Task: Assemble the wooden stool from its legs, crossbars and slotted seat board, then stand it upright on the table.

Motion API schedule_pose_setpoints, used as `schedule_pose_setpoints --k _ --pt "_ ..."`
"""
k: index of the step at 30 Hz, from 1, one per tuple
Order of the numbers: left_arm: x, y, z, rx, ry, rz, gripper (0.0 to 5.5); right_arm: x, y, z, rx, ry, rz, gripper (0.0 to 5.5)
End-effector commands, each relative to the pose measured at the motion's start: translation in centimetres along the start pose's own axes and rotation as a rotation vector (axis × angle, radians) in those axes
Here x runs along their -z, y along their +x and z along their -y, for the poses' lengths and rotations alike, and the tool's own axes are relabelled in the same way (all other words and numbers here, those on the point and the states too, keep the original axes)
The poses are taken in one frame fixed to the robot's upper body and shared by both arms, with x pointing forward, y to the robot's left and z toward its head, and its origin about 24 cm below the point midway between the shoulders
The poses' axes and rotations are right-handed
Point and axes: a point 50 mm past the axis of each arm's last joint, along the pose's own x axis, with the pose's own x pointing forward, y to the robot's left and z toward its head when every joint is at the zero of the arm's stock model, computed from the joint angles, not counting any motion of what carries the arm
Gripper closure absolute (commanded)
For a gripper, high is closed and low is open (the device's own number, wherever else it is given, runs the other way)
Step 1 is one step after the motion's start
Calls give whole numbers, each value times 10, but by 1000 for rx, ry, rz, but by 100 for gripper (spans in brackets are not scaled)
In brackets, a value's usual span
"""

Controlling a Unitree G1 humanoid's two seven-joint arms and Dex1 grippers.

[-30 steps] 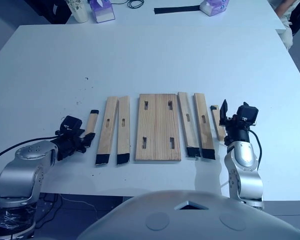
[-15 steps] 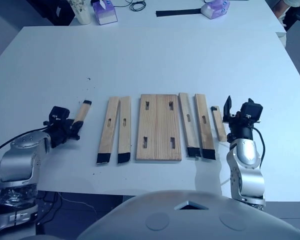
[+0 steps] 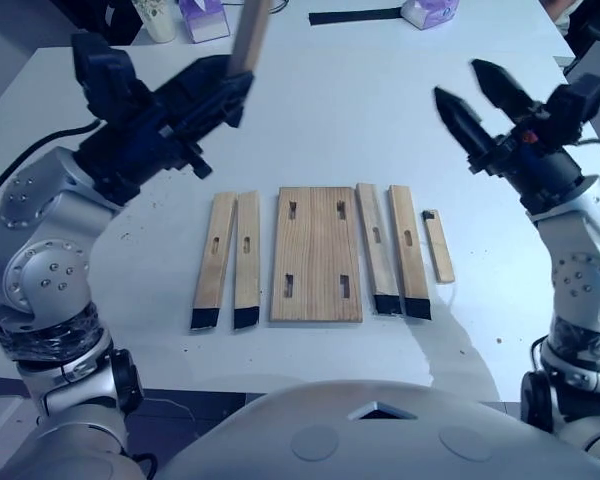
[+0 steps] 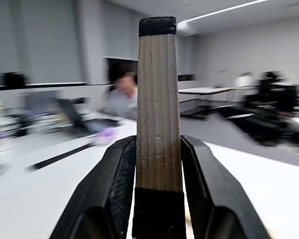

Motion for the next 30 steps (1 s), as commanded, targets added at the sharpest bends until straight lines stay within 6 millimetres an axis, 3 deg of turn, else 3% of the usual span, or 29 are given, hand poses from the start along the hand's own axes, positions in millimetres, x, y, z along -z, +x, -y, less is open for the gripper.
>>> schedule_pose_setpoints --k 1,9,13,24,30 --pt "11 13 11 117 -53 -9 418 -15 12 -11 -256 73 -19 220" --pt "28 12 28 227 -69 -67 418 -30 18 -5 -437 225 -36 179" --pt "32 14 39 282 -79 -69 418 -26 20 -5 -482 276 -47 179" --pt "35 20 45 326 -100 -70 418 -22 30 -18 -593 291 -71 179" --pt "39 23 47 349 -119 -86 418 -21 32 -21 -622 287 -97 267"
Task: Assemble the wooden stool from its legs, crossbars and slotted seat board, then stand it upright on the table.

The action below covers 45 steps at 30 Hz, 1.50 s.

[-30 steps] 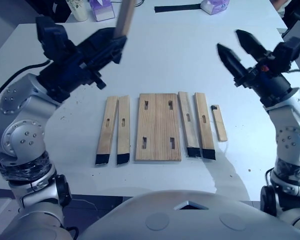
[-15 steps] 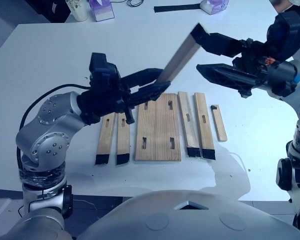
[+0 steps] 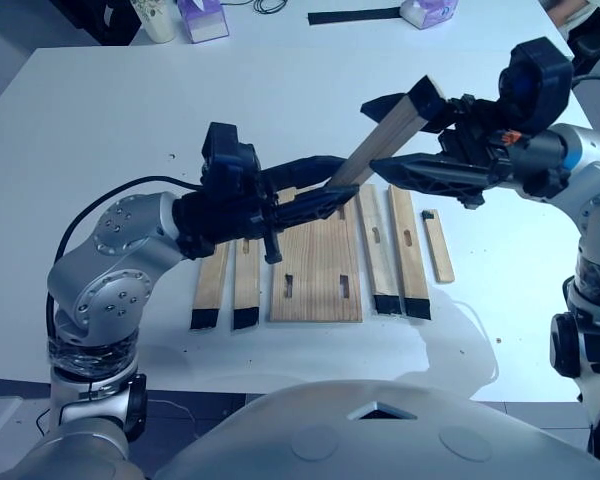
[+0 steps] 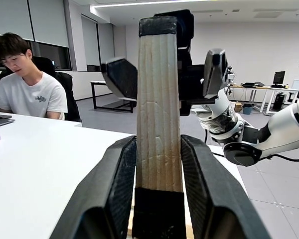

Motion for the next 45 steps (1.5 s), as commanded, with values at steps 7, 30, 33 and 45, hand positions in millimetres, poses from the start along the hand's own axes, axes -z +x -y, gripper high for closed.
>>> schedule_pose_setpoints --k 7,30,33,45 --pt "-1 1 -2 12 -3 -22 418 0 -1 -5 -46 -5 -95 367" --pt "45 -38 -40 -274 92 -322 287 2 -52 18 179 -291 -409 420" --pt "46 -42 -41 -338 112 -308 287 18 -76 19 197 -295 -540 420" --pt "54 -33 -27 -396 117 -230 287 84 -110 21 143 -315 -734 420"
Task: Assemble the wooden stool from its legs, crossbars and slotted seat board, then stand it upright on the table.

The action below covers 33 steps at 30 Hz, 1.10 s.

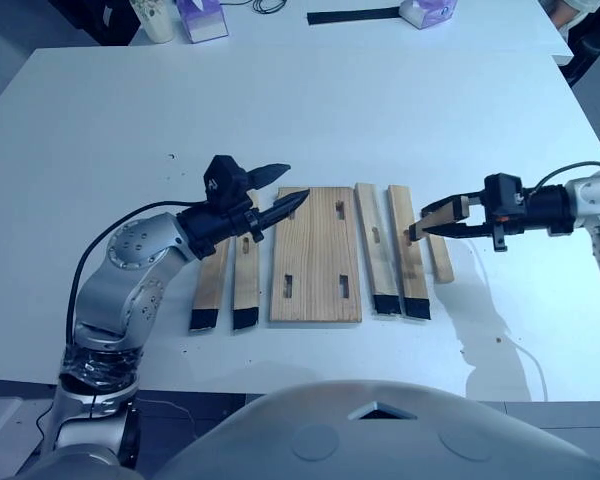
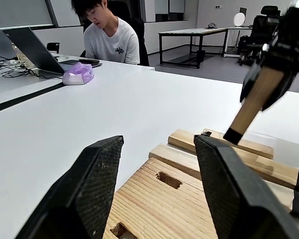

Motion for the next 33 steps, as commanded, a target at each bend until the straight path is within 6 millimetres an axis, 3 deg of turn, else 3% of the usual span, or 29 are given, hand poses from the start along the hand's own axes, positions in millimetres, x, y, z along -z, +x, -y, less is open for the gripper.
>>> schedule_pose_setpoints --k 1,10,14,22,26,33 --pt "-1 2 5 10 6 2 287 7 5 -2 -5 -29 -11 420" --pt "-2 1 6 19 5 -6 287 21 10 -14 -49 -19 -45 420" --pt "-3 2 6 20 3 -8 287 31 13 -21 -94 74 -54 420" --pt "-3 7 6 39 10 -20 287 38 37 4 -129 225 -38 420" --pt "-3 8 6 53 14 -32 287 50 48 -8 -191 242 -79 420" --pt "-2 7 6 64 10 -41 287 71 50 -31 -254 299 -142 420"
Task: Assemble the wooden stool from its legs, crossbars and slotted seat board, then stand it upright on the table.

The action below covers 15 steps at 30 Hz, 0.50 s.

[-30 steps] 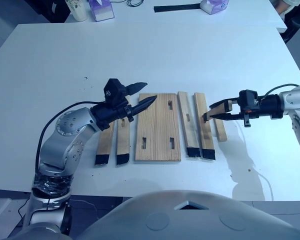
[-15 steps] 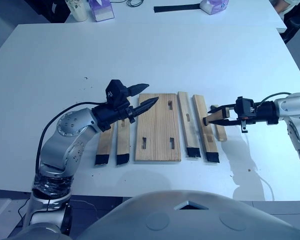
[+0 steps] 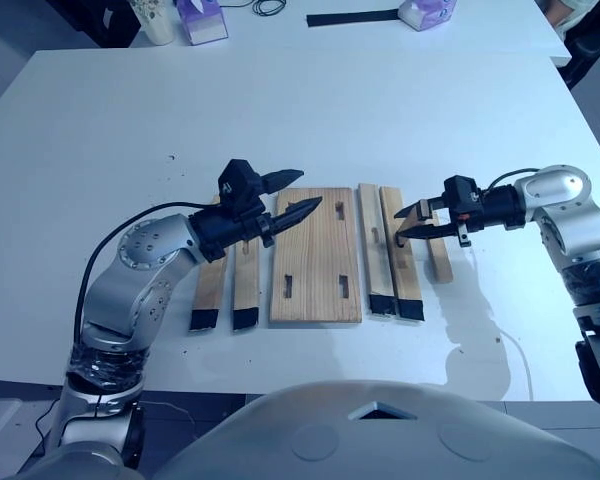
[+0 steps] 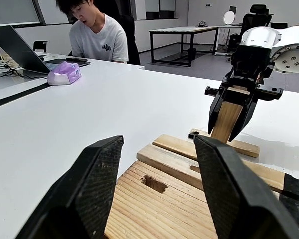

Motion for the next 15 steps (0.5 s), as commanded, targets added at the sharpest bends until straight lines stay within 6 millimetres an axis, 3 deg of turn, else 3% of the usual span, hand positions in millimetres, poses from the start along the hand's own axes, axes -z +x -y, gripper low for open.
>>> schedule_pose_setpoints --k 1,15 --pt "-1 0 -1 9 13 -18 287 54 15 -35 -110 212 -163 420" --pt "-1 1 -3 3 19 -19 287 53 20 -29 70 186 -94 420"
